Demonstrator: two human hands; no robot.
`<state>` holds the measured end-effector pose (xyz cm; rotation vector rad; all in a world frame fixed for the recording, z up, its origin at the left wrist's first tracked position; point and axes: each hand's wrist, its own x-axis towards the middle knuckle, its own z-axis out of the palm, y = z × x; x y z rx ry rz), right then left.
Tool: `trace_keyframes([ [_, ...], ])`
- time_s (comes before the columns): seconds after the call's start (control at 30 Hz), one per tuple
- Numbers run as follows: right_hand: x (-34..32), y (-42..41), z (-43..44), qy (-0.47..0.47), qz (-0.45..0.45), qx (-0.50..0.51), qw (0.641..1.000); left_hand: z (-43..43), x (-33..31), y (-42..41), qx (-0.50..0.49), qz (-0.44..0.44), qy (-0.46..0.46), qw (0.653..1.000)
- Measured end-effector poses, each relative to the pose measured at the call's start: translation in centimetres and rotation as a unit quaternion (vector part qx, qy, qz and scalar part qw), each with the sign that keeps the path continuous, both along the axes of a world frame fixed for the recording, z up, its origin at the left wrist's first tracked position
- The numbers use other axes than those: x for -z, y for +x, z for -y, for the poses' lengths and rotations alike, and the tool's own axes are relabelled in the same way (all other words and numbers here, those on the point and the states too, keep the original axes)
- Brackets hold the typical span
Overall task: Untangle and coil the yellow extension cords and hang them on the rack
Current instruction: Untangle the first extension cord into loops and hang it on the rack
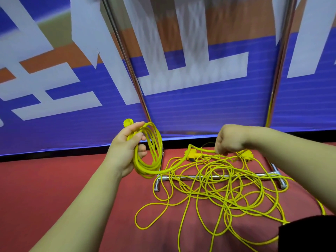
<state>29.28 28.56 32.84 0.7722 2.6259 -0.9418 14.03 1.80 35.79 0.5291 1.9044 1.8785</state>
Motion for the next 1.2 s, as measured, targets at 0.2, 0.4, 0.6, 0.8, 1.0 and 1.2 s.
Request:
trace_keyframes([
  [0.2, 1.2, -1.3, 0.8, 0.133, -0.023, 0.073, 0.988, -0.2, -1.8, 1.1, 0.066, 0.033, 0.088, 0.993],
  [0.4, -0.8, -1.2, 1.9, -0.034, -0.188, 0.148, 0.971, -0.7, -1.8, 2.4, 0.113, -0.052, -0.014, 0.992],
  [0.6, -2.6, 0.0, 3.6, -0.179, -0.291, 0.109, 0.934, -2.4, -1.3, 4.4, 0.06, -0.045, -0.099, 0.992],
  [0.8, -3.4, -0.1, 3.7, 0.017, -0.303, 0.058, 0.951, -3.3, -2.7, 5.3, 0.077, 0.074, -0.078, 0.991],
  [1.0, -3.5, 0.1, 4.5, 0.153, -0.312, -0.002, 0.937, -3.3, -3.4, 6.2, 0.125, 0.09, -0.155, 0.976],
  [1.2, -3.2, 0.2, 4.2, 0.151, -0.335, 0.019, 0.93, -3.1, -2.9, 6.3, 0.15, 0.071, -0.206, 0.964],
])
